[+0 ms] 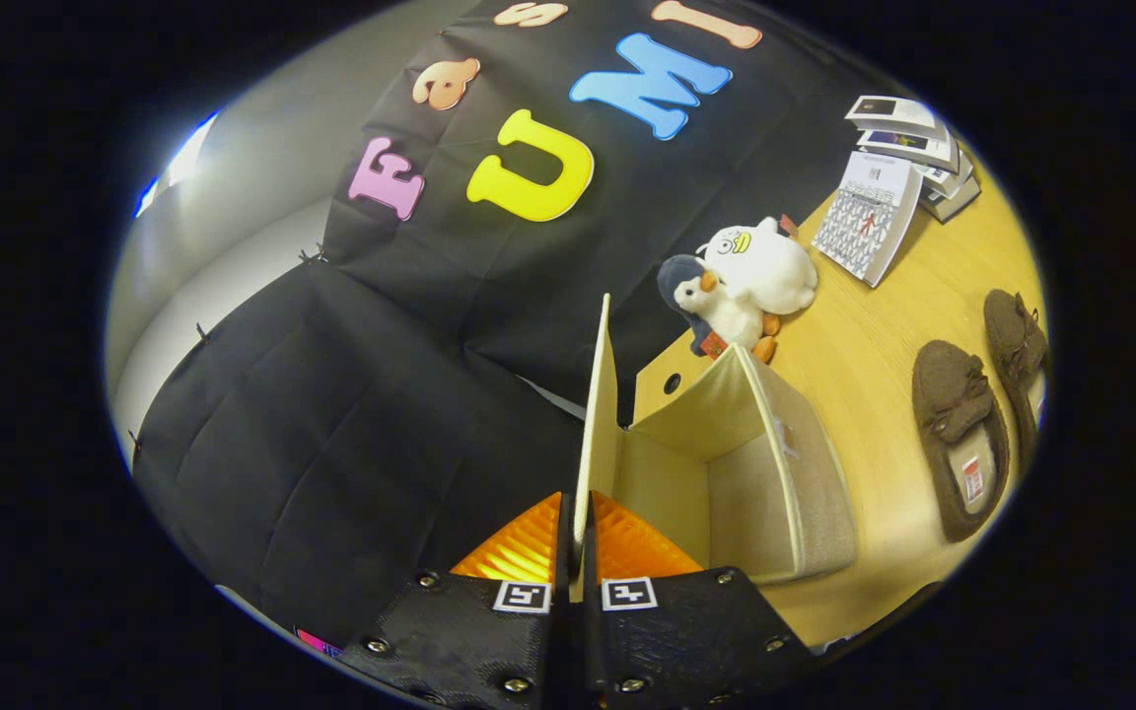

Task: Open the storage box then place both shoes into the box .Put the left shoe in first, then the right shoe, with the right side of both shoes facing outward in a uniform manner.

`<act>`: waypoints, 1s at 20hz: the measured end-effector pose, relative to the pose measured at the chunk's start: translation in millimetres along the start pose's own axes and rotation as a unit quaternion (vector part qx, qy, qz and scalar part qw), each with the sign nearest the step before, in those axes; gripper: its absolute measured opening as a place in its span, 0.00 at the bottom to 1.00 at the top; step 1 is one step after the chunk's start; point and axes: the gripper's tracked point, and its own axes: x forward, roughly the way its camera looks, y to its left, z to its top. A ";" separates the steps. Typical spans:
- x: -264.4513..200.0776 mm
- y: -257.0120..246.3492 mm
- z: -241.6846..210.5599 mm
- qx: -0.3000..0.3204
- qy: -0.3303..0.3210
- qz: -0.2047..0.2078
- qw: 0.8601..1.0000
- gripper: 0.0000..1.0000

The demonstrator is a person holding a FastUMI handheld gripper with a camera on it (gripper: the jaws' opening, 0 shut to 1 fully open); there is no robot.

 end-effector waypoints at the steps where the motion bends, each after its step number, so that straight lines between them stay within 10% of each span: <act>1: 3.7 8.5 -2.0 -0.008 0.001 0.003 1.000 0.05; 16: 75.0 97.7 -58.2 -0.103 0.029 0.028 0.994 0.05; 20: 86.8 115.5 -72.0 -0.158 0.046 0.035 0.986 0.19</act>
